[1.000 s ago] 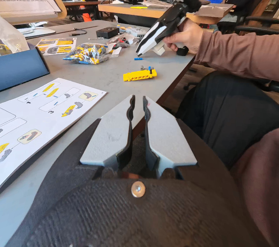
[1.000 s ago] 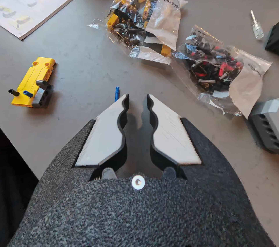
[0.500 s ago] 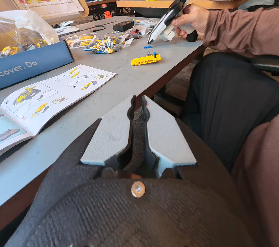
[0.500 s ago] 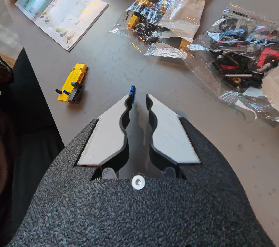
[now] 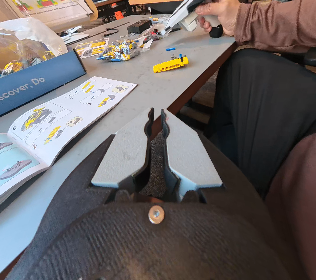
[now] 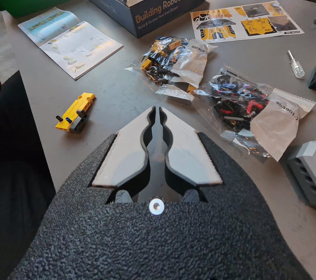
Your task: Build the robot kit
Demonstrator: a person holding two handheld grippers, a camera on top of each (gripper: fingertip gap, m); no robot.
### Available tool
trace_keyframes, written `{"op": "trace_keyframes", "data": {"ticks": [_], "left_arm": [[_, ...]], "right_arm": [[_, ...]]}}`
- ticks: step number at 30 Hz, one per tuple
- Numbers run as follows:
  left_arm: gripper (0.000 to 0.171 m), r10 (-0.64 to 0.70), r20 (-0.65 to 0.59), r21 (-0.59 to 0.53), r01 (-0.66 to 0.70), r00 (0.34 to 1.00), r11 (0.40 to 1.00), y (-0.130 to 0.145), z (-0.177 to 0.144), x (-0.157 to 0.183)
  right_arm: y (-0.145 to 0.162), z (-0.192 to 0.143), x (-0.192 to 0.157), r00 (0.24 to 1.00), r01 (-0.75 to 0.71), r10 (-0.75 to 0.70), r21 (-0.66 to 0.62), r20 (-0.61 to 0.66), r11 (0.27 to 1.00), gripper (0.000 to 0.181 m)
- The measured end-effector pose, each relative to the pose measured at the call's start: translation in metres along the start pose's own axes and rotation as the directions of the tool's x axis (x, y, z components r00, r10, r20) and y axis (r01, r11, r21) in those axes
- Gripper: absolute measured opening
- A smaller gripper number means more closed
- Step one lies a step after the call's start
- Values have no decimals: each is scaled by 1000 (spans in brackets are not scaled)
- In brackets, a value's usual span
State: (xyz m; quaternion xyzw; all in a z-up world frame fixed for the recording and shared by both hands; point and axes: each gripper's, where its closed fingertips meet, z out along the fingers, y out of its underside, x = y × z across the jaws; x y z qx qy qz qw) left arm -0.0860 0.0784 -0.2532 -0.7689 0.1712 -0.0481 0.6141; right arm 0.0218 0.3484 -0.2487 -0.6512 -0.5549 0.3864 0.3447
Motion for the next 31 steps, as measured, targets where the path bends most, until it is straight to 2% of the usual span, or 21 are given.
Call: {"op": "trace_keyframes", "data": {"ticks": [7, 13, 19, 31], "left_arm": [[5, 21, 24, -40, -20, 999, 999, 9, 10, 1], [6, -58, 2, -77, 58, 998, 995, 17, 11, 17], [5, 33, -1, -63, -33, 999, 997, 11, 7, 26], [6, -147, -34, -31, 146, 989, 989, -1, 0, 11]], "right_arm": [[-9, -10, 1, 989, 104, -95, 74, -114, 992, 3], [-10, -11, 1, 986, 112, -101, 83, -129, 990, 8], [-8, -5, 1, 987, 124, -117, 52, -113, 991, 8], [-5, 2, 6, 978, 153, -150, 5, -143, 988, 8]]}}
